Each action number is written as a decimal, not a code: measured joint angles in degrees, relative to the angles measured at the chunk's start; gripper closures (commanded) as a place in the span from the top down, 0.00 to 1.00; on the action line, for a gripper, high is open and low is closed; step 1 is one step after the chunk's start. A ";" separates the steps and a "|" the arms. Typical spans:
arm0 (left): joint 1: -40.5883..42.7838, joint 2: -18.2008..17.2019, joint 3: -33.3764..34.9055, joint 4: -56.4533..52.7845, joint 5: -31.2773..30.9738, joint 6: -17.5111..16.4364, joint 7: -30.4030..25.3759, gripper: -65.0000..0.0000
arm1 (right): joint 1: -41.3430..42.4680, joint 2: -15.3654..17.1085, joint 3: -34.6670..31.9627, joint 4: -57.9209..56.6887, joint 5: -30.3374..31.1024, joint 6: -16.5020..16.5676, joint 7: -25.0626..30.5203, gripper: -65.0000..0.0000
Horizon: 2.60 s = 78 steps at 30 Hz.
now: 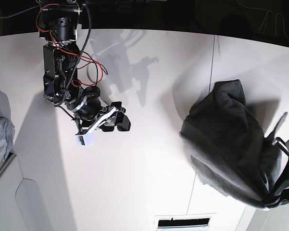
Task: Layout the t-shirt on the table in an organized manner, then fold the t-shirt properly
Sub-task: 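Lift the shirt with the left gripper, shake it, and drop it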
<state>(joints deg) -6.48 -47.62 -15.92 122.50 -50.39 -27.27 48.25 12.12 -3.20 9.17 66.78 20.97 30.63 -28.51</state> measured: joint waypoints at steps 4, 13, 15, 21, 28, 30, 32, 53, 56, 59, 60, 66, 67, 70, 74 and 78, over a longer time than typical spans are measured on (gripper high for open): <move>0.11 0.00 -0.02 -4.87 2.82 2.58 0.66 0.00 | 0.09 -0.39 -5.40 -0.02 -0.09 0.02 1.16 0.55; 0.13 0.02 0.00 -2.47 -1.79 2.29 2.99 0.00 | 0.63 -5.25 -22.97 -0.15 -11.65 -0.04 10.56 0.56; 0.11 0.20 0.00 -1.18 -3.23 1.11 3.41 0.00 | 1.42 -5.25 -26.40 -0.15 -13.79 -0.70 13.77 0.59; 0.63 0.17 0.00 -0.72 -4.59 1.03 3.41 0.00 | 6.03 -4.74 -32.04 -0.81 -18.60 -10.51 14.40 0.58; 2.80 0.31 0.02 -0.74 -4.28 0.85 3.82 0.00 | 8.13 -4.90 -34.01 -7.37 -23.17 -7.52 16.98 0.00; 2.82 0.31 0.02 -0.79 -2.58 0.85 3.65 0.00 | 8.79 -4.92 -33.79 -7.67 -26.91 -7.52 17.14 0.00; 2.80 0.31 0.02 -1.18 -0.31 0.83 2.67 0.00 | 8.92 -4.92 -32.28 -7.65 -28.89 -7.54 17.62 0.00; 3.15 0.66 0.22 -13.90 3.39 1.03 0.87 0.00 | 8.52 4.79 -13.75 25.22 -13.38 1.60 4.94 0.00; 3.85 0.66 0.22 -15.69 3.26 0.90 0.22 0.00 | 8.52 4.81 -13.25 26.21 -10.10 1.62 4.57 0.00; 5.92 0.63 0.22 -19.80 3.43 -0.94 0.13 0.00 | 8.50 3.98 -13.16 26.14 -8.44 1.60 3.19 0.00; 6.58 0.72 0.22 -21.55 3.28 -1.84 -0.22 0.00 | 8.52 3.28 -13.11 25.81 -8.31 1.57 1.66 0.00; 7.91 1.57 -0.02 -32.96 5.84 -2.16 -4.07 0.09 | 8.50 0.66 -12.76 19.67 -8.02 0.55 -3.54 0.39; 7.91 1.97 0.00 -34.45 5.25 -2.43 -5.68 0.18 | 8.55 0.63 -12.76 17.86 -7.34 0.52 -3.26 0.47; 7.91 2.54 0.00 -38.03 5.29 -2.60 -7.17 0.36 | 8.46 0.79 -12.76 13.57 -7.63 0.46 -3.28 0.53; 7.91 2.34 -0.02 -39.01 0.13 -4.55 -1.07 0.36 | 8.39 1.49 -11.47 12.81 -6.99 -1.62 -3.17 0.53; 8.09 3.06 0.00 -37.09 -12.55 -12.26 5.29 0.36 | 8.46 1.27 -5.11 12.81 -6.82 -1.95 -0.04 0.53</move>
<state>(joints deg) 1.61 -44.56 -15.92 85.41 -62.94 -39.53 53.54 20.58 -1.93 4.05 79.59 14.15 28.69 -28.56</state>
